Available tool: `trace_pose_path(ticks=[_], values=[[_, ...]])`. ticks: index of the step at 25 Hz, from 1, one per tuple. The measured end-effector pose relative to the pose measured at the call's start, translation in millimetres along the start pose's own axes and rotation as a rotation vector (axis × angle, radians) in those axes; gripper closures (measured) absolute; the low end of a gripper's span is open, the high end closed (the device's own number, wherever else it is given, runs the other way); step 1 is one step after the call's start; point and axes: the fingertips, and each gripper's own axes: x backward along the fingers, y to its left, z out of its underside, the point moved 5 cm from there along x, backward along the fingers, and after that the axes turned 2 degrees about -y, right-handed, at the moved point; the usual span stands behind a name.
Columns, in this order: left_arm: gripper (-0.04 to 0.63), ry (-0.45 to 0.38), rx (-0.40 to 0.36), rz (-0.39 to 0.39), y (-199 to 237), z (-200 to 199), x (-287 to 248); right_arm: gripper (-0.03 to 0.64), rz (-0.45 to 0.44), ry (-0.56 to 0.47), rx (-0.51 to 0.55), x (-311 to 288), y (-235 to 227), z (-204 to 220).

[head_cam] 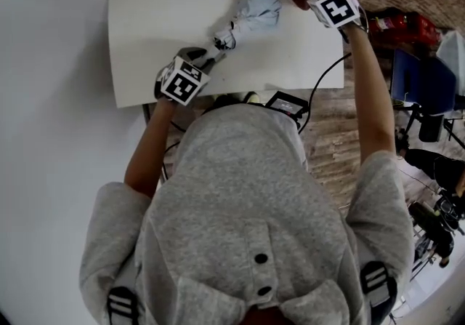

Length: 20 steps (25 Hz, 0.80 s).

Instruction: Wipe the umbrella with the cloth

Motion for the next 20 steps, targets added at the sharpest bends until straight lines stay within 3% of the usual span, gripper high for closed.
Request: trace_pose_path(ticks=[5,10,20], values=[[0.460,-0.012,0.009,0.004,1.4,0.3,0.1,0.538,-0.005,-0.067,0.025,-10.9,5.4,-43.8],[0.460,-0.025,0.023,0.015,1.1,0.7,1.3,0.538,-0.191,-0.099,-0.064,-41.3,60.1,-77.8],[0.460,-0.045,0.037,0.011,0.6,-2.9,5.6,0.538,-0.261,0.001,0.066,-47.8,109.6,-104.6]])
